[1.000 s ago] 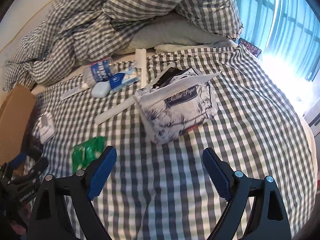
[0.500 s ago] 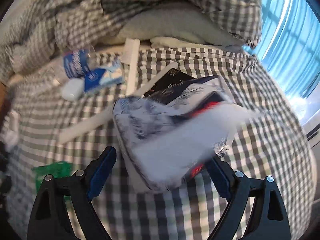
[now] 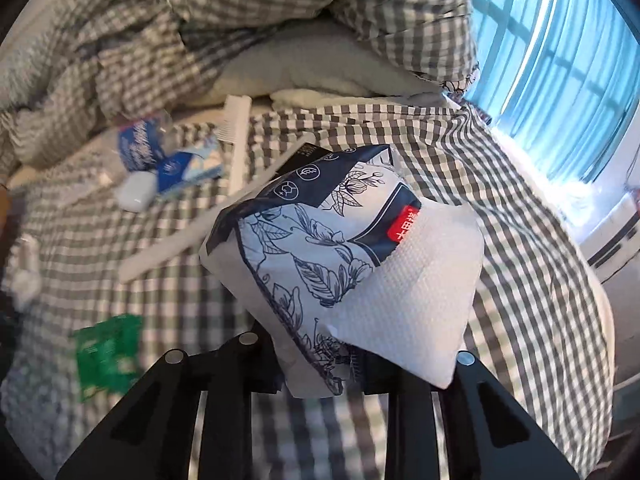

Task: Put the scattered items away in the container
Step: 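Grasp the floral tissue pack with the right tool, then grasp the black plastic item with the left tool and lift it, then carry black item and tissue pack into the box and open both tools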

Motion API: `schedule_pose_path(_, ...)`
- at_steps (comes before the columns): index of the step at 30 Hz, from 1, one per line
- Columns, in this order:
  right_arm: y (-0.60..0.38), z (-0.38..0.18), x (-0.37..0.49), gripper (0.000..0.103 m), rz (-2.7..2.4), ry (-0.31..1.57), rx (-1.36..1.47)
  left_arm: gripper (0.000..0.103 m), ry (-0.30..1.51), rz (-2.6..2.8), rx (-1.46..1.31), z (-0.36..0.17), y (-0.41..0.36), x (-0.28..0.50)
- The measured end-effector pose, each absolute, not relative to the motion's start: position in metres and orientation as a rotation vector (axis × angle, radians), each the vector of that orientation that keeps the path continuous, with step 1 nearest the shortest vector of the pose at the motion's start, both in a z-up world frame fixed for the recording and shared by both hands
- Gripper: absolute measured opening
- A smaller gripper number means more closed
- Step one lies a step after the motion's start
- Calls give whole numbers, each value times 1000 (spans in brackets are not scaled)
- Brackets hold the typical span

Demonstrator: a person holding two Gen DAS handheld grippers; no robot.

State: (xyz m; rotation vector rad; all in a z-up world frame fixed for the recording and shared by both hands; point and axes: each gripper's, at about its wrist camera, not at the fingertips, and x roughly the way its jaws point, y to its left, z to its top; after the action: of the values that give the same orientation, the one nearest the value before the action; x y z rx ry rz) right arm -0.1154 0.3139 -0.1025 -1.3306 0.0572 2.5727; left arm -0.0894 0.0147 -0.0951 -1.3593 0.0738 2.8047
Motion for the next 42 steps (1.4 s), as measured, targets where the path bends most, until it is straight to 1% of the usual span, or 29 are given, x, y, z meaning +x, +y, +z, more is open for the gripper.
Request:
schedule_pose_path(4,299,-83,-98,24,2631,64,-1301,98,89,2847,-1303,-77,-1,-79)
schedule_pose_path(7,286,-73,-88,24,2681,67,-1275,98,112,2822,-1292,-79,-21,-78)
schedule_pose_path(13,259,-73,-86,24,2749,62,-1304,98,80,2773,-1358,-119,-37,-89)
schedule_pose_path(18,249,-80,-84,24,2774,60,-1338,98,160,2795,-1404,-151,-35,-110)
schedule_pose_path(20,247,-82,-84,24,2776,60,-1343,98,114,2814,-1448,-163,-43,-124)
schedule_pose_path(22,247,-83,-83,24,2778,62,-1346,95,-6,2787,-1460,-169,-49,-129)
schedule_pose_path(23,247,-83,-82,24,2781,65,-1343,84,-33,2796,-1453,-167,-50,-129)
schedule_pose_path(24,247,-83,-83,24,2785,65,-1349,66,-46,2810,-1444,-164,-52,-128)
schedule_pose_path(25,247,-82,-83,24,2786,65,-1349,64,-42,2822,-1464,-163,-55,-127)
schedule_pose_path(27,245,-81,-81,24,2791,69,-1350,64,-73,2777,-1468,-160,-61,-125)
schedule_pose_path(32,232,-74,-75,24,2828,57,-1351,64,-43,2762,-1392,-134,-51,-102)
schedule_pose_path(34,220,-67,-70,24,2860,60,-1358,64,-39,2759,-1344,-117,-42,-91)
schedule_pose_path(38,186,-47,-61,24,2943,28,-1363,64,33,2754,-1253,-72,-27,-75)
schedule_pose_path(42,149,-26,-53,24,3047,14,-1370,64,39,2782,-1193,-30,-36,-64)
